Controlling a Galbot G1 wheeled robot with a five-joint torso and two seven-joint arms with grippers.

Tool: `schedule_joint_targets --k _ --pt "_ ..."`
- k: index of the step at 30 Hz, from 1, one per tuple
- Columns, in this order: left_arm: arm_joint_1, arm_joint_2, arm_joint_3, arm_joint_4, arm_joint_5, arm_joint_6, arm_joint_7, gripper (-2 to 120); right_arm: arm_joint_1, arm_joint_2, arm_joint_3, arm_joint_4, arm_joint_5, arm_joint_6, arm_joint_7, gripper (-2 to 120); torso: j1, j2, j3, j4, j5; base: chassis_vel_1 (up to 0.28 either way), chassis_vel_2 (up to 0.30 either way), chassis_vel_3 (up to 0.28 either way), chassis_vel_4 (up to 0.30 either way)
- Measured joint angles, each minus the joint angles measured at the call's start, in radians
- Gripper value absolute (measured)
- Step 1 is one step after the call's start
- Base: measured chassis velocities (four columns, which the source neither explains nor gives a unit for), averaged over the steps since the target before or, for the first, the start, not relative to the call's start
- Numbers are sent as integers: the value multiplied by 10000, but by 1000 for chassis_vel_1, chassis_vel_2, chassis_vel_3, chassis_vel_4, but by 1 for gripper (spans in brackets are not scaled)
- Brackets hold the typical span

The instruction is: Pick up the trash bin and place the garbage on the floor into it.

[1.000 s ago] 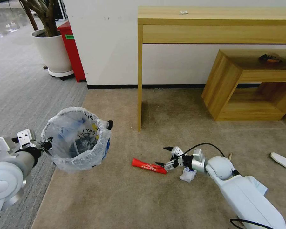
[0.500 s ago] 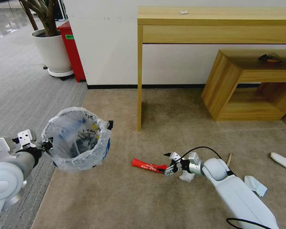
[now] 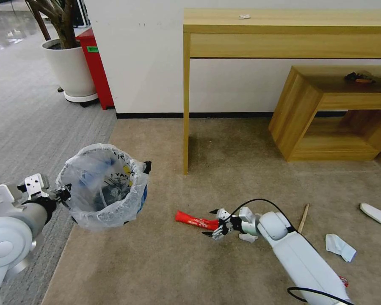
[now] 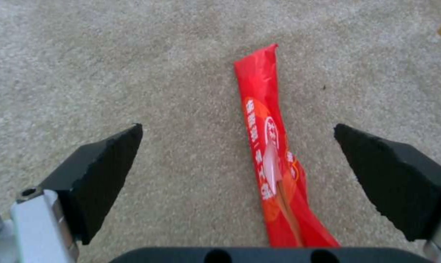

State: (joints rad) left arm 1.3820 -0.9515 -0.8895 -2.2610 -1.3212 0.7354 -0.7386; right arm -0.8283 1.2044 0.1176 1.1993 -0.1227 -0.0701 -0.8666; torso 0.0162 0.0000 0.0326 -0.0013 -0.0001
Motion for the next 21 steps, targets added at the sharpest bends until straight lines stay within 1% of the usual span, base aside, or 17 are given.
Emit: schedule_joint_targets --k 6,15,21 --pt "-24 -16 29 -5 25 0 3 0 99 369 28 -455 -509 125 55 100 0 0 0 0 0 0 0 0 0" --pt "-29 -18 48 -44 38 0 4 0 227 557 117 -891 -844 209 96 100 0 0 0 -1 1 0 0 0 0" --pt "-10 -17 47 -45 39 0 3 0 312 670 147 -1097 -925 230 96 96 0 0 0 0 1 0 0 0 0"
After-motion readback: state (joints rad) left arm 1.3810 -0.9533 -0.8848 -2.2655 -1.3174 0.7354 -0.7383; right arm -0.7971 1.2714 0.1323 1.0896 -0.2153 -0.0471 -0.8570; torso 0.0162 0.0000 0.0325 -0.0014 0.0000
